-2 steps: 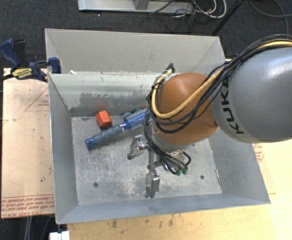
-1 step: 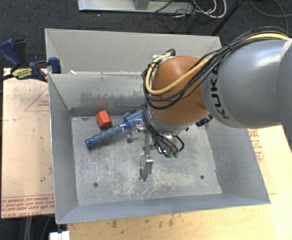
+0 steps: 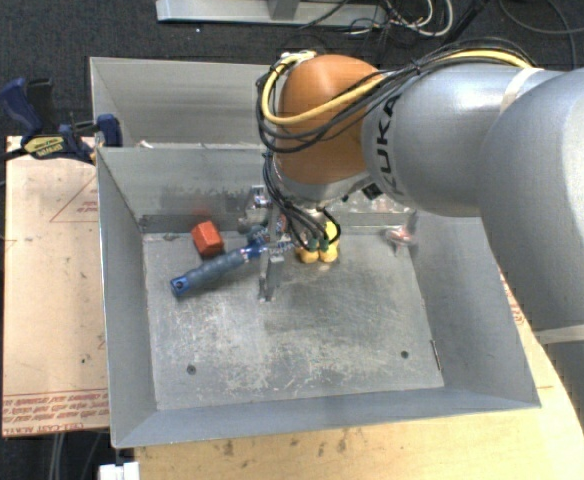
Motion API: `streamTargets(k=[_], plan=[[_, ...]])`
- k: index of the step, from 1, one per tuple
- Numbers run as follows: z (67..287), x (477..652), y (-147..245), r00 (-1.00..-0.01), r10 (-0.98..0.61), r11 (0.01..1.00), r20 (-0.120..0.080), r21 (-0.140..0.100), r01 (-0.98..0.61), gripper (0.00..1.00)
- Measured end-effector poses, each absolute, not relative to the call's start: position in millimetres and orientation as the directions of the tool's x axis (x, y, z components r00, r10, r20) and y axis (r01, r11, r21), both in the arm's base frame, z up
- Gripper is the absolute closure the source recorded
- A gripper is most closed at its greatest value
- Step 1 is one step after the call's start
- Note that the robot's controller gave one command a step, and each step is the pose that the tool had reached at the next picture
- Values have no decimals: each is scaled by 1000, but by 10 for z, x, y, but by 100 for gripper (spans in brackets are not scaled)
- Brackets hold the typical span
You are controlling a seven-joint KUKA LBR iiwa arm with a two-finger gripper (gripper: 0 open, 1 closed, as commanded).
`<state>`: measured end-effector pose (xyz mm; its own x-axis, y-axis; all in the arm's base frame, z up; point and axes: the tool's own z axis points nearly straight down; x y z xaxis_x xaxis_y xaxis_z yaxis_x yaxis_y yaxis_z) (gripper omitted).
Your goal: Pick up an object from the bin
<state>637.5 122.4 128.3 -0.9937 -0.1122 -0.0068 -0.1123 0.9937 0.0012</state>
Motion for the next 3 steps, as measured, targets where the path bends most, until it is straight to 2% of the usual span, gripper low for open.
streamTargets(k=[1, 2, 3], plan=[[844, 6466, 872, -999, -36, 999, -1, 5, -36, 0], [835, 6459, 863, -999, -35, 999, -1, 1, -35, 100], [2453, 6336, 769, -1000, -5, 1000, -10, 1, -5, 100]])
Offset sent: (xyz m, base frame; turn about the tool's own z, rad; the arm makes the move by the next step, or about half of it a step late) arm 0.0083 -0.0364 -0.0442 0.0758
